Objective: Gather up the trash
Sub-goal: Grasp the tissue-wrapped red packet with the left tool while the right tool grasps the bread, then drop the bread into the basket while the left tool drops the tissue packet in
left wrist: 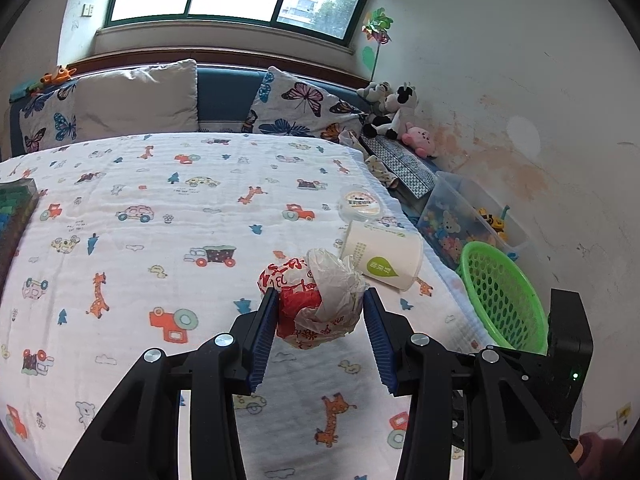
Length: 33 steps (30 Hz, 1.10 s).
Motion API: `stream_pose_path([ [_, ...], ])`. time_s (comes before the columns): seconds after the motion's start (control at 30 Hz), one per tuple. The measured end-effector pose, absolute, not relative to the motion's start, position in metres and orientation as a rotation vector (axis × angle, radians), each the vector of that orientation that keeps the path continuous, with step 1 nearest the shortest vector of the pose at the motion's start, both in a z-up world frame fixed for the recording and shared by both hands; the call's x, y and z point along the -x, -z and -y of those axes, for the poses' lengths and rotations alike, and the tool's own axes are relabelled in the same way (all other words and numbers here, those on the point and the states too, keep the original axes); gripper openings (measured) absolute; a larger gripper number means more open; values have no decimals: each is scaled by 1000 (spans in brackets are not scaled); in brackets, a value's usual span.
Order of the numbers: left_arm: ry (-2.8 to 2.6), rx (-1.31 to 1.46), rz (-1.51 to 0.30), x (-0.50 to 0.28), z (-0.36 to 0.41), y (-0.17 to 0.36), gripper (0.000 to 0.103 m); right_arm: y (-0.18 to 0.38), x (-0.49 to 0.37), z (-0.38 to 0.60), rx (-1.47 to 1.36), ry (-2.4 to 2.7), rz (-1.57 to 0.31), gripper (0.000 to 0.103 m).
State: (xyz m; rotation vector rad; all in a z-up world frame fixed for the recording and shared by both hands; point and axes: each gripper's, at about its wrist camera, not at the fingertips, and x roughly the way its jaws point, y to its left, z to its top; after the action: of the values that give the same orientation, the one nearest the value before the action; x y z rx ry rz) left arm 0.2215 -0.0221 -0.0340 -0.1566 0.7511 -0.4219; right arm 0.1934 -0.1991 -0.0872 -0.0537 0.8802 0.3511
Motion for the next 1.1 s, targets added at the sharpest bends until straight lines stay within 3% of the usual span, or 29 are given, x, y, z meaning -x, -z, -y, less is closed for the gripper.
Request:
stream_pose_path([
  [0.63,569,84,-768,-214,109,26,42,62,-158,326,-69,-107,-814,37],
  [1.1,689,-32,-784,-209,211,24,43,79,-147,446,-175,120,-832,39],
])
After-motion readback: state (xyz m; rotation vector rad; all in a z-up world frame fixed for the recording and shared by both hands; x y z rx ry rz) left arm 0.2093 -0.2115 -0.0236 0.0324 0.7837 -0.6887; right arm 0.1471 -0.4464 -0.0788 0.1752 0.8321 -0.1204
